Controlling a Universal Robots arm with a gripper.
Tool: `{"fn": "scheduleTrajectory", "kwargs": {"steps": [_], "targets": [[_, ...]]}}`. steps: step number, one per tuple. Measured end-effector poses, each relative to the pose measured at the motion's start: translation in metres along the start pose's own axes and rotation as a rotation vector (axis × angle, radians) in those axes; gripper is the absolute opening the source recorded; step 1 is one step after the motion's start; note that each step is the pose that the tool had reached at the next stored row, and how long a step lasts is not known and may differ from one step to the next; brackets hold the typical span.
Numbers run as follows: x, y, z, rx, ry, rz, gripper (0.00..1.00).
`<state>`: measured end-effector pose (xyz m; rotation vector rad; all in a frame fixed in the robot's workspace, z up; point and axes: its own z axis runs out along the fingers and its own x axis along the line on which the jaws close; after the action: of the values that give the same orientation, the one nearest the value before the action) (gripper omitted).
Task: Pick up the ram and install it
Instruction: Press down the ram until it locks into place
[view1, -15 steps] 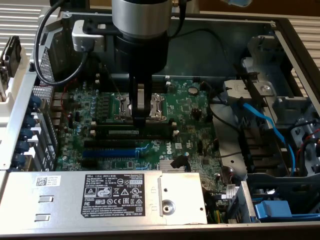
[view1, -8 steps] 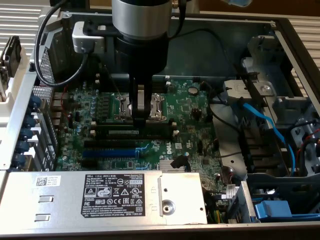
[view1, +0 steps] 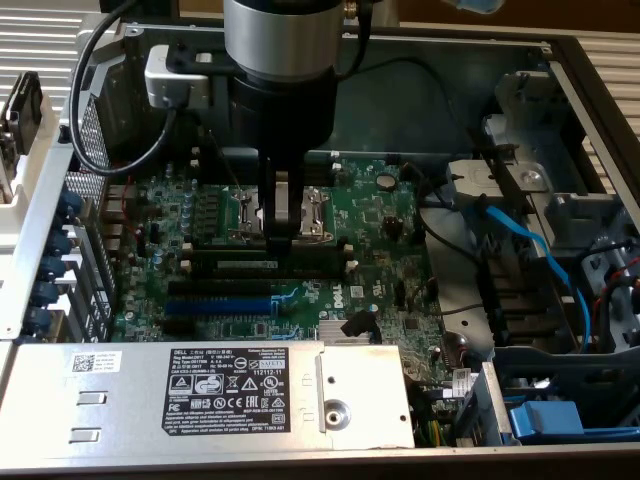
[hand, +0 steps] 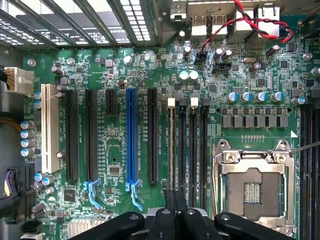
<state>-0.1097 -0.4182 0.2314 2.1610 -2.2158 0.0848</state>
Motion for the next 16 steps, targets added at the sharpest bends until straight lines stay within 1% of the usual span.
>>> {"fn": "scheduleTrajectory", "kwargs": {"steps": [16], "targets": [[0.0,0.0001,0.0015,-0.0001,0.0001,0.0,0.1]]}}
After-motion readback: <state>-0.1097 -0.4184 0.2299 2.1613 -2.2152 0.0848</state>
